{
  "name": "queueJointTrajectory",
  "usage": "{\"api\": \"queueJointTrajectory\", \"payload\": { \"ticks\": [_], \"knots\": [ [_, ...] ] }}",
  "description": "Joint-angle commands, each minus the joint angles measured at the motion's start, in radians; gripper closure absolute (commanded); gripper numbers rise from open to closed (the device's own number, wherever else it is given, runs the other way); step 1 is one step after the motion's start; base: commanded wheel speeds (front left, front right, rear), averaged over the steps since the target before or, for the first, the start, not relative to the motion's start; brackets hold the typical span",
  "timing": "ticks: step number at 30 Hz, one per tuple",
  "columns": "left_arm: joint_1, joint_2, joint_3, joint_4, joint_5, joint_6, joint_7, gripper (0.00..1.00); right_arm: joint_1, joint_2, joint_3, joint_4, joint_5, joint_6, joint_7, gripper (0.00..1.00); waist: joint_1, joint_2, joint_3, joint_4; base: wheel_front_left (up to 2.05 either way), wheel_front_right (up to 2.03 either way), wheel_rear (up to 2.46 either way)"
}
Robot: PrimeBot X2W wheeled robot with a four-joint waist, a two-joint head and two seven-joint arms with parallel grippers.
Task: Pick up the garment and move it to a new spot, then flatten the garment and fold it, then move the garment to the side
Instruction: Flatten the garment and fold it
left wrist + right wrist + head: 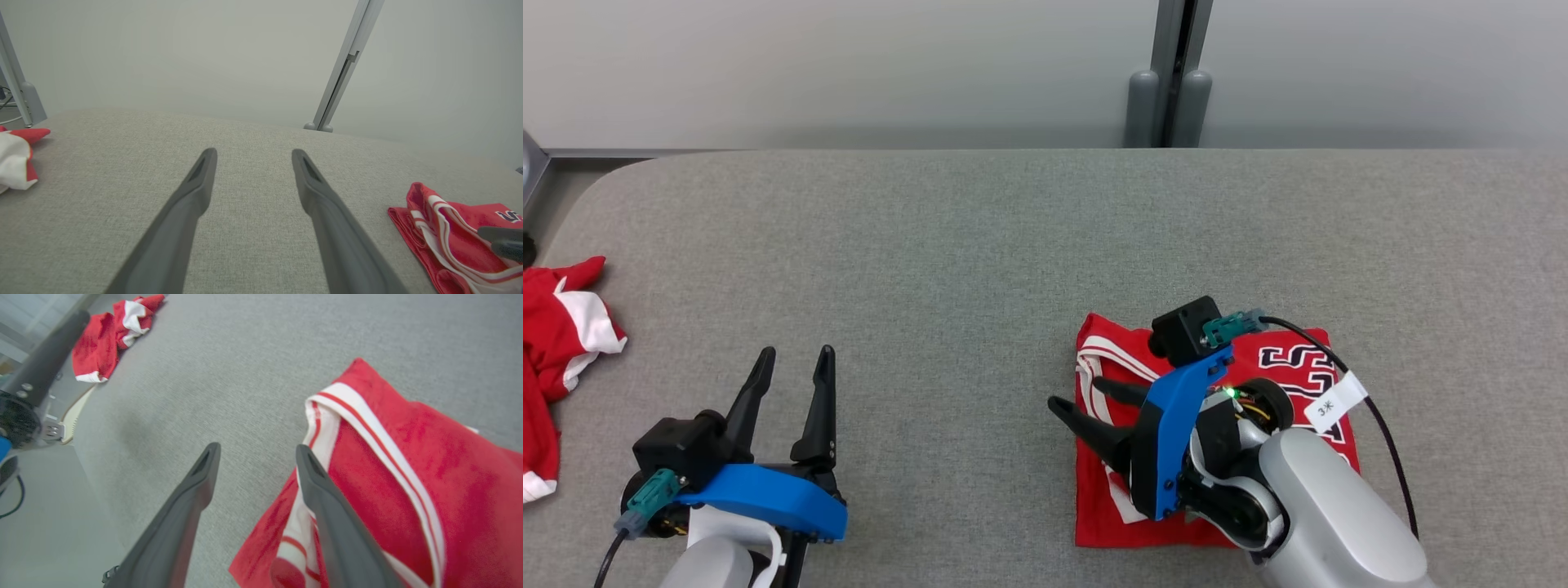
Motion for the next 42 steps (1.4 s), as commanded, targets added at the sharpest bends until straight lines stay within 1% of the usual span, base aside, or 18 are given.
{"api": "queueJointTrajectory", "payload": {
  "ticks": [1,4,5,7,8,9,11,16,17,18,19,24,29,35,39,40,41,42],
  "knots": [
    [0.004,0.001,0.003,0.004,0.002,0.0,-0.004,0.0,0.006,0.0,0.0,-0.021,0.01,0.0,-0.01,0.0,0.0,0.0,-0.007,-0.005,0.0,0.0,0.0],
    [0.019,0.006,0.012,0.006,0.0,0.0,-0.006,0.0,0.027,-0.008,-0.041,-0.12,0.014,0.0,-0.051,0.0,0.0,0.0,-0.025,-0.017,0.0,0.0,0.0],
    [0.025,0.011,0.019,0.005,0.0,0.002,-0.007,0.0,0.056,-0.034,-0.096,-0.192,-0.012,0.0,-0.089,0.0,0.0,0.0,-0.037,-0.026,0.0,0.0,0.0],
    [0.035,0.012,0.022,0.001,0.0,0.004,-0.006,0.0,0.097,-0.065,-0.164,-0.251,-0.057,0.0,-0.119,0.0,0.0,0.0,-0.047,-0.034,0.0,0.0,0.0],
    [0.035,0.012,0.022,0.001,0.0,0.004,-0.006,0.0,0.097,-0.065,-0.164,-0.251,-0.057,0.0,-0.119,0.0,0.0,0.0,-0.047,-0.034,0.0,0.0,0.0],
    [0.045,0.013,0.026,-0.004,0.001,0.006,-0.007,0.0,0.143,-0.082,-0.238,-0.293,-0.099,0.0,-0.143,0.0,0.0,0.0,-0.054,-0.042,0.0,0.0,0.0],
    [0.054,0.013,0.029,-0.01,0.003,0.006,-0.007,0.0,0.192,-0.106,-0.298,-0.316,-0.161,0.0,-0.164,0.0,0.0,0.0,-0.061,-0.049,0.0,0.0,0.0],
    [0.055,0.009,0.03,-0.01,0.005,0.002,-0.007,0.0,0.287,-0.122,-0.37,-0.314,-0.267,0.0,-0.227,0.0,0.0,0.0,-0.068,-0.056,0.0,0.0,0.0],
    [0.054,0.007,0.03,-0.009,0.006,0.001,-0.007,0.0,0.304,-0.118,-0.377,-0.305,-0.288,0.0,-0.247,0.47,0.0,0.0,-0.068,-0.057,0.0,0.0,0.0],
    [0.053,0.006,0.03,-0.009,0.006,0.0,-0.007,0.0,0.32,-0.106,-0.372,-0.29,-0.305,0.0,-0.263,0.9,0.0,0.0,-0.067,-0.058,0.0,0.0,0.0],
    [0.053,0.005,0.031,-0.01,0.007,0.0,-0.007,0.0,0.335,-0.092,-0.359,-0.27,-0.315,0.0,-0.271,1.0,0.0,0.0,-0.065,-0.059,0.0,0.0,0.0],
    [0.035,0.003,0.031,-0.018,0.012,-0.006,-0.007,0.0,0.323,-0.034,-0.227,-0.147,-0.307,0.0,-0.291,1.0,0.0,0.0,-0.038,-0.053,0.0,0.0,0.0],
    [0.018,-0.003,0.026,-0.015,0.017,-0.01,-0.007,0.0,0.241,-0.002,-0.038,-0.007,-0.27,0.0,-0.284,1.0,0.0,0.0,-0.013,-0.036,0.0,0.0,0.0],
    [0.001,-0.011,0.021,0.002,0.021,-0.02,-0.008,0.0,0.154,0.0,0.166,0.099,-0.11,0.0,-0.284,1.0,0.0,0.0,0.001,-0.015,0.0,0.0,0.0],
    [0.001,-0.009,0.031,0.01,0.019,-0.021,-0.008,0.0,0.101,-0.002,0.203,0.107,-0.007,0.0,-0.336,1.0,0.0,0.0,-0.004,-0.018,0.0,0.0,0.0],
    [0.007,-0.008,0.035,0.011,0.018,-0.02,-0.008,0.0,0.091,-0.001,0.198,0.106,0.003,0.0,-0.351,0.8,0.0,0.0,-0.008,-0.022,0.0,0.0,0.0],
    [0.014,-0.006,0.041,0.012,0.018,-0.019,-0.008,0.0,0.083,-0.001,0.191,0.104,0.003,0.0,-0.367,0.42,0.0,0.0,-0.012,-0.026,0.0,0.0,0.0],
    [0.021,-0.005,0.047,0.011,0.018,-0.018,-0.008,0.0,0.077,-0.002,0.176,0.102,-0.005,0.0,-0.382,0.0,0.0,0.0,-0.017,-0.031,0.0,0.0,0.0]
  ]
}}
